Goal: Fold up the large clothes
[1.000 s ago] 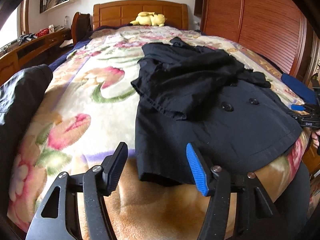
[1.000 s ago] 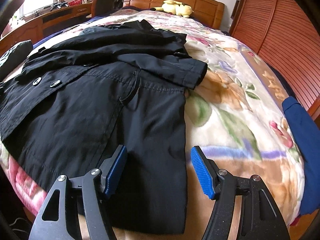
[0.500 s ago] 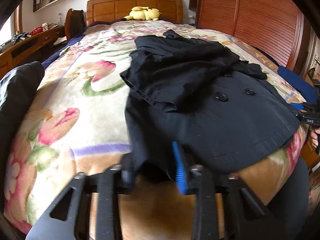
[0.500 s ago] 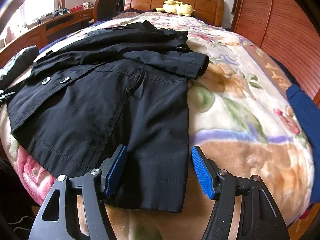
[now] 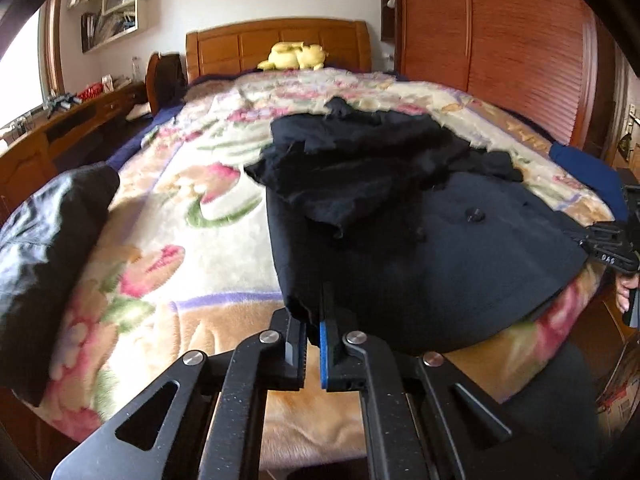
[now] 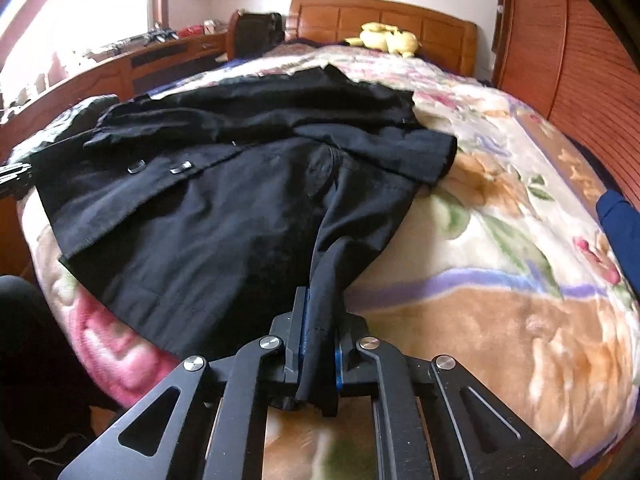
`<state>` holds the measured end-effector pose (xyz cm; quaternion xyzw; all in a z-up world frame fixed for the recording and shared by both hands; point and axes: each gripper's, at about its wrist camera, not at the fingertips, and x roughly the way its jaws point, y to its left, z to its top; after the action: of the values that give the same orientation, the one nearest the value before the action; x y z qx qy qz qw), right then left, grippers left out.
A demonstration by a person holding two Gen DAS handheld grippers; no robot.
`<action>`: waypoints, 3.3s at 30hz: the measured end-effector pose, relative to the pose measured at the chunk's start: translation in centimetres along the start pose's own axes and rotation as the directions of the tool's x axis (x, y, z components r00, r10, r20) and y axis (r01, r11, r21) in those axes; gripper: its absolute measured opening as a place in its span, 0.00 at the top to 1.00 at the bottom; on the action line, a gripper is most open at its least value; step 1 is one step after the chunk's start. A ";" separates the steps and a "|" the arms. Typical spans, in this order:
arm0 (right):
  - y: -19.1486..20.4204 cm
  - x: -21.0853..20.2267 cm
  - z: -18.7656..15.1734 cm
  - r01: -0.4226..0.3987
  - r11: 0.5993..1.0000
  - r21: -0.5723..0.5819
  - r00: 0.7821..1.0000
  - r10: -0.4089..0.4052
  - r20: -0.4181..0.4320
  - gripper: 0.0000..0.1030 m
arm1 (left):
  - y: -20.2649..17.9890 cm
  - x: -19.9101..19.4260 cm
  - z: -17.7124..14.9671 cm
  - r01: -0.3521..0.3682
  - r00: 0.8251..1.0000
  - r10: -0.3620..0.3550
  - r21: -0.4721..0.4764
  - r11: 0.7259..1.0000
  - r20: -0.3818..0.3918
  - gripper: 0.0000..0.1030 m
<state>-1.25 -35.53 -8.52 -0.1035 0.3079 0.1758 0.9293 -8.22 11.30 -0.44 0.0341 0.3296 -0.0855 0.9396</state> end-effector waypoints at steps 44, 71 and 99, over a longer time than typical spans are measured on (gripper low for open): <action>-2.2 -12.4 6.5 0.041 0.999 -0.024 0.962 -0.033 0.271 0.92 | 0.9 -6.2 7.1 -0.054 0.955 0.049 0.007 0.999 0.292 0.95; -5.5 3.4 17.8 0.085 0.993 -0.076 0.987 -0.073 0.142 0.92 | 4.7 12.1 16.7 -0.157 0.969 0.157 -0.016 0.987 0.191 0.95; -8.7 10.8 27.2 0.185 0.980 0.071 0.977 -0.191 0.092 0.33 | 7.0 21.4 21.3 -0.166 0.986 0.167 -0.008 0.986 0.013 0.85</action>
<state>24.77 -32.52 7.07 -0.0946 0.2557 0.0824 0.9586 22.59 12.67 2.81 0.0578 0.3193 -0.0059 0.9459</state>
